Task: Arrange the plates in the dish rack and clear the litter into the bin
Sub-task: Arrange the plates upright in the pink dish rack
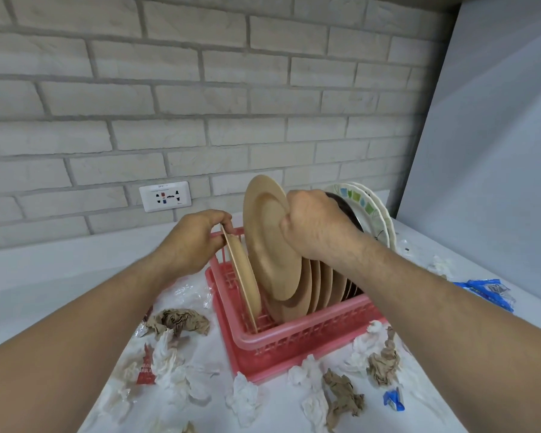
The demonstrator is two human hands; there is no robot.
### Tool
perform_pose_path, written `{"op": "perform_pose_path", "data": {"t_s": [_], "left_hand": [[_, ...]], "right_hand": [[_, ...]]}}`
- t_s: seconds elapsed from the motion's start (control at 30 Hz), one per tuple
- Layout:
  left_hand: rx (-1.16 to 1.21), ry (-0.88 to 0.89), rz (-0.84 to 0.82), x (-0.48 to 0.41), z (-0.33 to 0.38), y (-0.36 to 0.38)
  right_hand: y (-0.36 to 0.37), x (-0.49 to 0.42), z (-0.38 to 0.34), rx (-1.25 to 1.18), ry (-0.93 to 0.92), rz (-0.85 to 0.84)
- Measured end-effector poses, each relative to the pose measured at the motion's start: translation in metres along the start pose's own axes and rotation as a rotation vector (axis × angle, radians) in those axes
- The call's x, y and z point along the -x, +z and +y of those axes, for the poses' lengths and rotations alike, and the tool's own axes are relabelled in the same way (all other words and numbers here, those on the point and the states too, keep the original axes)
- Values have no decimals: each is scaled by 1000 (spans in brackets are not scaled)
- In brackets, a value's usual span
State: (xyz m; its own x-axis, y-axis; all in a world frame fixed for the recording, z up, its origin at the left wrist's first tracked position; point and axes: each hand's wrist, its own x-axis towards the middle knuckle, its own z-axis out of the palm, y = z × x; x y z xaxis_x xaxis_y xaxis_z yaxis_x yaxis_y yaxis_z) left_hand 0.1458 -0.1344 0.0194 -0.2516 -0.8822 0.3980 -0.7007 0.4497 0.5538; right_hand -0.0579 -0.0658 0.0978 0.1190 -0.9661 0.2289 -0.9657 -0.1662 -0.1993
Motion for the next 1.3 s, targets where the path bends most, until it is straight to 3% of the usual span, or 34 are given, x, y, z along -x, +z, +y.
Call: {"op": "perform_pose_path", "data": {"t_s": [0.23, 0.37, 0.7, 0.87, 1.17, 1.3], "left_hand": [[-130, 77, 84, -18, 4, -29], [-169, 92, 129, -25, 7, -41], [-181, 56, 148, -22, 2, -49], [-171, 39, 154, -21, 0, -51], [-174, 61, 151, -20, 4, -51], [-203, 84, 137, -21, 9, -51]], "right_hand": [[28, 2, 0, 71, -34, -35], [41, 7, -1, -56, 73, -130], [38, 4, -5, 24, 133, -253], [35, 5, -2, -29, 141, -250], [39, 6, 7, 145, 22, -159], [31, 7, 12, 79, -159, -36]]}}
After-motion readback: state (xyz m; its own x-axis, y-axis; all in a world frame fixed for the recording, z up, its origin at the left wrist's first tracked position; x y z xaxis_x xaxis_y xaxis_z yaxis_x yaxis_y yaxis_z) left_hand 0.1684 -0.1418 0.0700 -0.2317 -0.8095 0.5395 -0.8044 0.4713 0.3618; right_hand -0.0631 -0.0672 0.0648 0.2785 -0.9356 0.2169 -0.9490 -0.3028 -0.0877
